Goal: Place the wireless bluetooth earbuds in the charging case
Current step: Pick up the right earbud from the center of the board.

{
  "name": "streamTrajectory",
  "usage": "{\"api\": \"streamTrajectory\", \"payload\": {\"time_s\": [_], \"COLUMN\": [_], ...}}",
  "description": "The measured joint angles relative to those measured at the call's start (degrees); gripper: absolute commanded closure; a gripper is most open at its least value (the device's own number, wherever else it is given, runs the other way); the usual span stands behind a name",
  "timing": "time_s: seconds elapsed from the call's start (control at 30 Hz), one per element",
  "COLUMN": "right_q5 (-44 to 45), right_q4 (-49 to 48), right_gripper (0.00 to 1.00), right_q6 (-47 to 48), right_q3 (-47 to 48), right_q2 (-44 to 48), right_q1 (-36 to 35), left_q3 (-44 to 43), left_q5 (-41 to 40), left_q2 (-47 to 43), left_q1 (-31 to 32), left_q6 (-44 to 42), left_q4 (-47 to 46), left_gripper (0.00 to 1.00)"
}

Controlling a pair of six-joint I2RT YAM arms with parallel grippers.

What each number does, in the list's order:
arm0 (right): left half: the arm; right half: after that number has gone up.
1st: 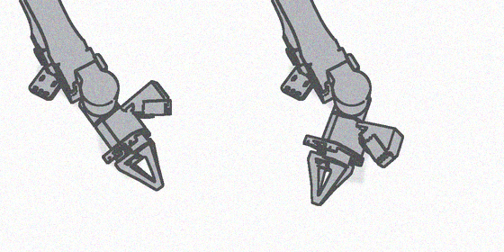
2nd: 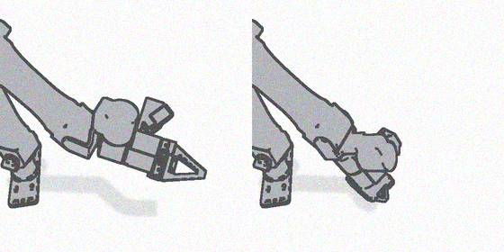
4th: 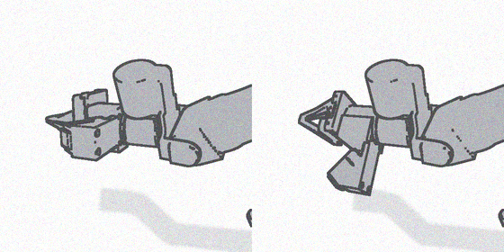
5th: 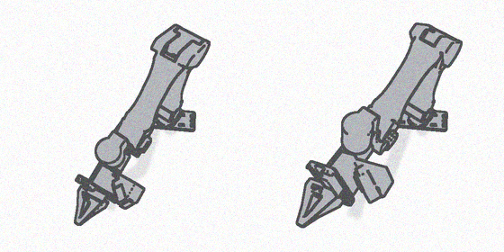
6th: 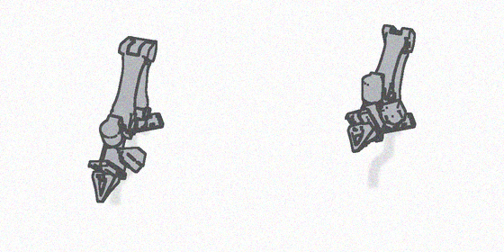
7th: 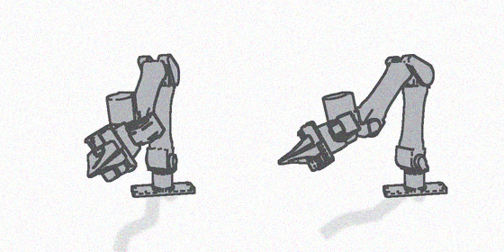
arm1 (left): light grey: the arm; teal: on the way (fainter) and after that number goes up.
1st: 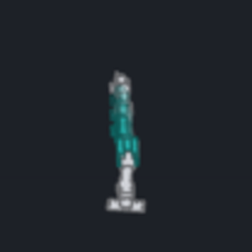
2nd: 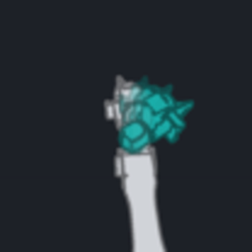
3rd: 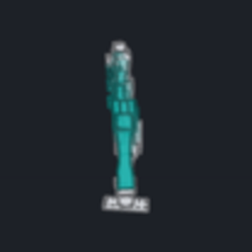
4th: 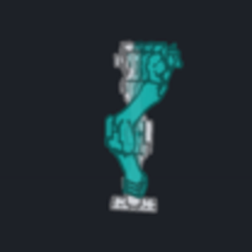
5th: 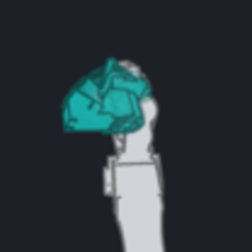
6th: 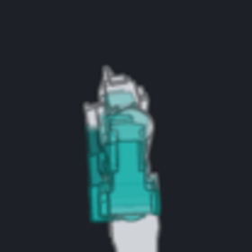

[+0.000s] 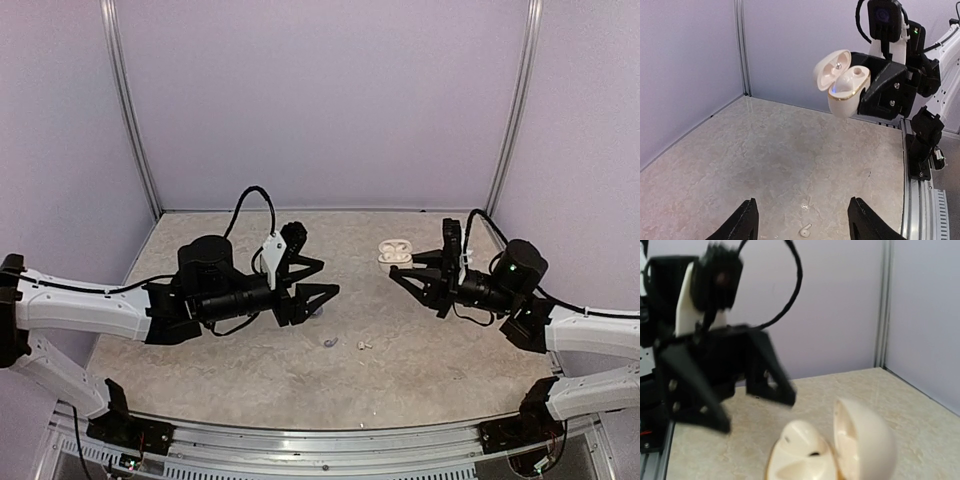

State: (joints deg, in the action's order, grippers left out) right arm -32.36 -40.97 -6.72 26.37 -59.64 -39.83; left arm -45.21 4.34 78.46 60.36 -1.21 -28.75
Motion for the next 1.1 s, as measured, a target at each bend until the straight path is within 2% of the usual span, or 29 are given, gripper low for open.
{"api": "streamTrajectory", "payload": {"time_s": [0.27,0.5,0.77,1.1], "right_q5": [-0.87,-1.27,-1.31,-1.31], "right_q4": [2.6,4.76,5.92,7.34], "right_gripper": [1.0,1.0,1.0,1.0], "right_q6": [-2.01,-2.54,-2.82,-2.91], "right_q3": [-0.55,-1.16,-1.64,-1.79], "right_q2": [1.6,3.15,4.59,5.11], "right_q1": [3.15,4.35,4.66,4.79], "left_q3": [0.33,2.05,1.57,-2.54], "left_q5": [7.74,12.17,13.44,11.61], "left_q2": [11.54,21.81,32.44,37.83], "left_q1": [-1.16,-1.01,-0.52,-0.22], "left_q6": [-0.7,-1.77,-3.45,-6.6], "left_q4": [0.68,-8.0,-14.45,-14.56], "left_gripper": [0.44,0.45,0.49,0.58]}}
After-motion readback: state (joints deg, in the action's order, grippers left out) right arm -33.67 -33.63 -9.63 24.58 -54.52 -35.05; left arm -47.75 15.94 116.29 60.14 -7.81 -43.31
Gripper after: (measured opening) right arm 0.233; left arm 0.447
